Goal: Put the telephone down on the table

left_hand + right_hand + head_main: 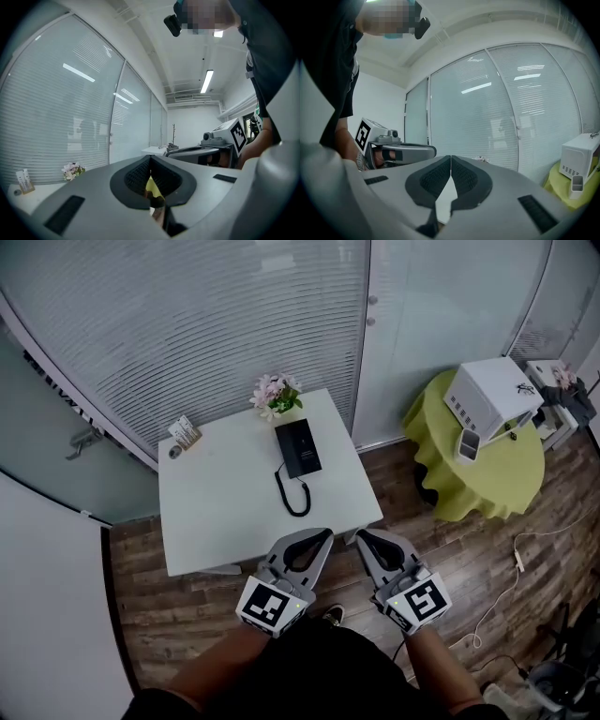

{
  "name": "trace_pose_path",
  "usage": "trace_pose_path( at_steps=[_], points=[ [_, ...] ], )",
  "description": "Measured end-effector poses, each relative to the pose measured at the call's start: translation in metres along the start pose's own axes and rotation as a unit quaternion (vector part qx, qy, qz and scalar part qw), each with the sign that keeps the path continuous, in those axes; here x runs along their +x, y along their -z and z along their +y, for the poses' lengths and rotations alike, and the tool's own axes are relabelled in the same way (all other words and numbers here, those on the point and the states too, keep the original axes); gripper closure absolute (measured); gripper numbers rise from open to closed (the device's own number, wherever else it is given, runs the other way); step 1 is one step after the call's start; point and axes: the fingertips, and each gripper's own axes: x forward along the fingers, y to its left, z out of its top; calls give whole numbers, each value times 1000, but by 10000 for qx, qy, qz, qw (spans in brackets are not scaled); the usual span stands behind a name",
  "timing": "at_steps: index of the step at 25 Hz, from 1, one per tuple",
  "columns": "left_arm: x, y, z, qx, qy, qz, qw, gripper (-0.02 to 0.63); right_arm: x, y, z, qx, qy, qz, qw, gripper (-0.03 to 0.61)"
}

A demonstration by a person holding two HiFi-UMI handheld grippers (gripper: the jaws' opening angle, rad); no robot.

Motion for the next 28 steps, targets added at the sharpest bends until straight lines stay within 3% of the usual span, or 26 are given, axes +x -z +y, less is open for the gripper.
trace_pose_path(
  at_steps=[10, 21, 28],
  points=[
    [27, 6, 56, -50, -237, -31, 9997, 604, 56, 3, -28, -68, -249, 146, 9996, 555],
    [64, 1, 151, -63, -212, -14, 9998, 604, 157, 3, -62, -239, -355, 469, 9980, 555],
    [76, 20, 207, -246, -154, 88, 9995, 604, 214, 14, -79, -195, -267, 604, 9976, 555]
  ],
)
